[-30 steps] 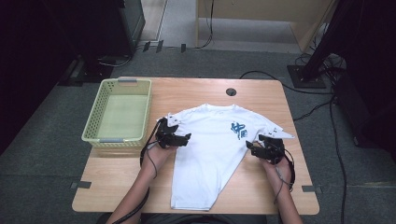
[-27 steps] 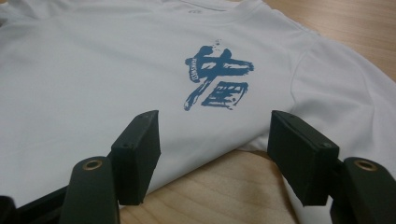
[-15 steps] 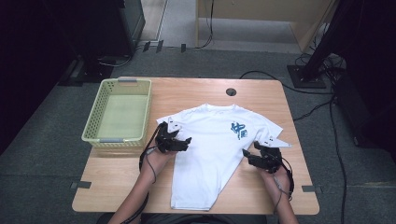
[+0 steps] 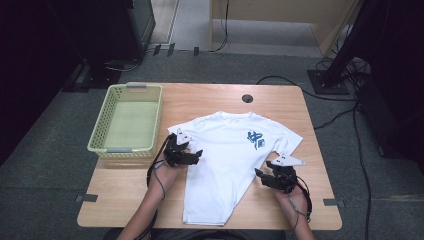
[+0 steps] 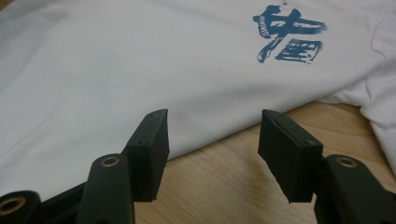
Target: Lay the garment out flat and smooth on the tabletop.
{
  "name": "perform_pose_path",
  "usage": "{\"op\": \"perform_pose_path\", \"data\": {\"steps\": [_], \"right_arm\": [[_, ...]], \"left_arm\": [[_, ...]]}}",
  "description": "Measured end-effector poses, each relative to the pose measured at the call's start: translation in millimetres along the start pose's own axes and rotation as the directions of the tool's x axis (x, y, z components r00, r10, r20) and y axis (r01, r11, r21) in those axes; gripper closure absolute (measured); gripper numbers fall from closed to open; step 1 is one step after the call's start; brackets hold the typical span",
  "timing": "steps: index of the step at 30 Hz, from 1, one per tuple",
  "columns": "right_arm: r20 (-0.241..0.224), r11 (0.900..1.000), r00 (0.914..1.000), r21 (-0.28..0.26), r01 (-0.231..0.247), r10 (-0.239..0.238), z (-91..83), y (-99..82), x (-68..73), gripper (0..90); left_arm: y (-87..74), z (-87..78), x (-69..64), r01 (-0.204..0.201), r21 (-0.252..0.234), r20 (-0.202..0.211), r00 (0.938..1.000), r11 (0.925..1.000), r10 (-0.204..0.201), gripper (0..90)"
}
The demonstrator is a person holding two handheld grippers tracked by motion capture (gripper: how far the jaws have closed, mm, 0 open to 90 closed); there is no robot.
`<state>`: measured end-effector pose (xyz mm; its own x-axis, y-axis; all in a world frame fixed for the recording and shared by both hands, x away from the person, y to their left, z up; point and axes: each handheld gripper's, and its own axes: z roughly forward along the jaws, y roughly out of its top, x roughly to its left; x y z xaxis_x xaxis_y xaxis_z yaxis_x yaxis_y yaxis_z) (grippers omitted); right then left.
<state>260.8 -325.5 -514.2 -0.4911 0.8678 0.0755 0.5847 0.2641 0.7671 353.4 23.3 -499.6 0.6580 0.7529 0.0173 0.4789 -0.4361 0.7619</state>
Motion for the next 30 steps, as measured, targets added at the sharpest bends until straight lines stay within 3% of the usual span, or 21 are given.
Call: {"op": "perform_pose_path", "data": {"steps": [7,20,26,30], "right_arm": [[-0.025,0.9999,0.9996,0.008,0.012,-0.012,1.8,-2.3,9.0,44.9],[-0.060,0.9997,0.9979,0.010,0.024,-0.023,1.6,-5.8,21.8,45.6],[-0.089,0.9990,0.9951,0.012,0.044,-0.043,0.1,-8.2,36.4,45.6],[-0.081,0.9989,0.9956,0.003,0.046,-0.046,-0.6,-9.8,42.7,45.5]], "left_arm": [[-1.6,0.9,-1.7,-0.015,0.007,-0.002,0.9999,0.9999,0.015,21.7],[-5.2,0.2,-3.1,-0.006,0.011,0.005,1.0000,0.9999,0.006,21.7],[-4.7,-0.9,-3.2,-0.008,0.004,0.004,1.0000,1.0000,0.008,21.7],[-6.4,-2.7,-4.1,-0.004,0.002,0.001,1.0000,1.0000,0.004,21.7]]}}
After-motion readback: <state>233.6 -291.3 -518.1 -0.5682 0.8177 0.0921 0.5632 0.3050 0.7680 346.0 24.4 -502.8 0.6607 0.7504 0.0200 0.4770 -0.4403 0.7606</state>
